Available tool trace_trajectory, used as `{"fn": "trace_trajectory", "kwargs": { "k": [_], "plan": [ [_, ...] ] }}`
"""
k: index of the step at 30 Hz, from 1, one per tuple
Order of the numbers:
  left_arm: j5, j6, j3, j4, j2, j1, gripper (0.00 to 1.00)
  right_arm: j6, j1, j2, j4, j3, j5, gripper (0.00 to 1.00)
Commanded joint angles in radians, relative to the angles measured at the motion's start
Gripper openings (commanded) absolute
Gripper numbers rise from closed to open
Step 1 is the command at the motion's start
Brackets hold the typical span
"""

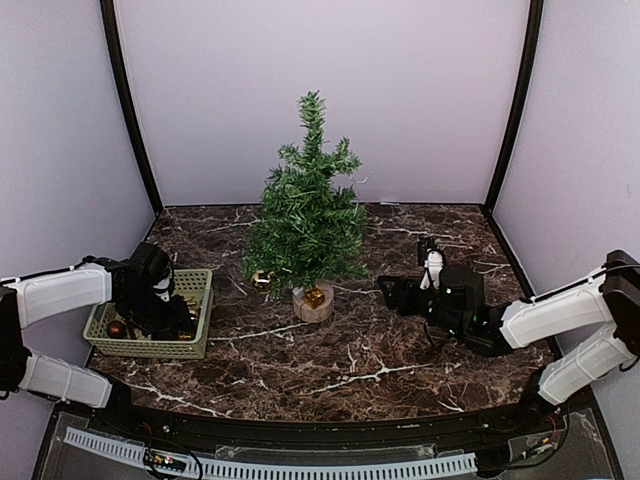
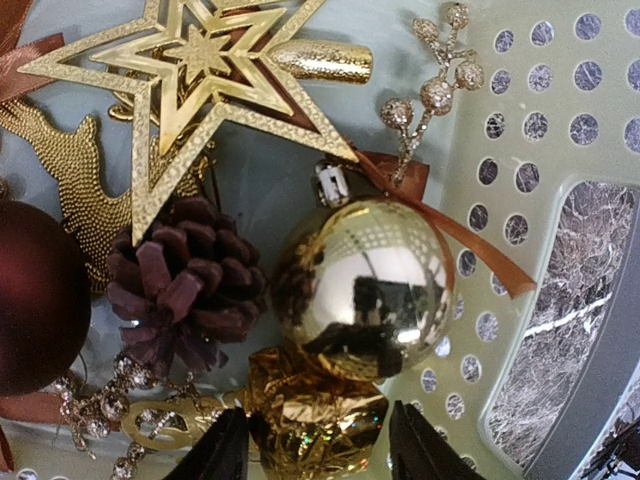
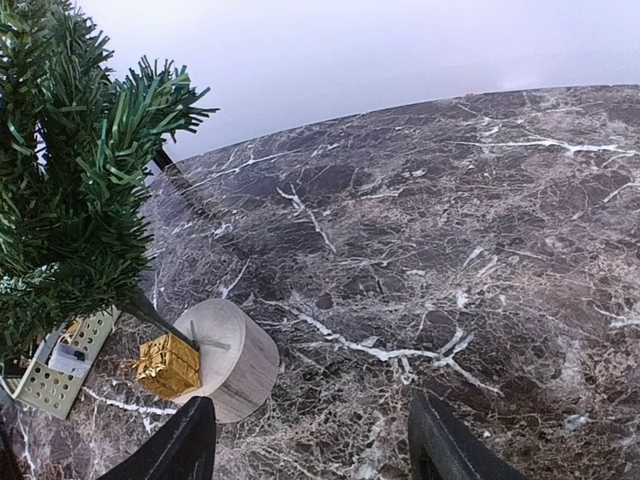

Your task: Decorate the small christmas tree

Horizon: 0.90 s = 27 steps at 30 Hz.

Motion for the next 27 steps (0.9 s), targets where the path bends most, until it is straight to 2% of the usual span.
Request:
{"fn": "trace_trajectory", "kwargs": {
  "k": [1, 13, 22, 27],
  "plan": [
    [-0.012, 0.006, -0.007, -0.014, 0.001, 0.004, 0.48, 0.009, -0.006, 0.008, 0.051, -0.022, 0.024, 0.66],
    [-0.034, 0.026, 0.018, -0.035, 0.021, 0.004, 0.37, -0.003, -0.007, -0.004, 0.056, -0.029, 0.030, 0.67],
    [-0.148, 0.032, 0.134, -0.139, -0.219, 0.004, 0.37, -0.024, -0.006, -0.115, -0.034, -0.001, 0.043, 0.67],
    [-0.012, 0.078, 0.164, -0.029, -0.377, 0.004, 0.38, -0.035, -0.006, -0.263, -0.092, 0.022, 0.028, 0.67]
  ]
}}
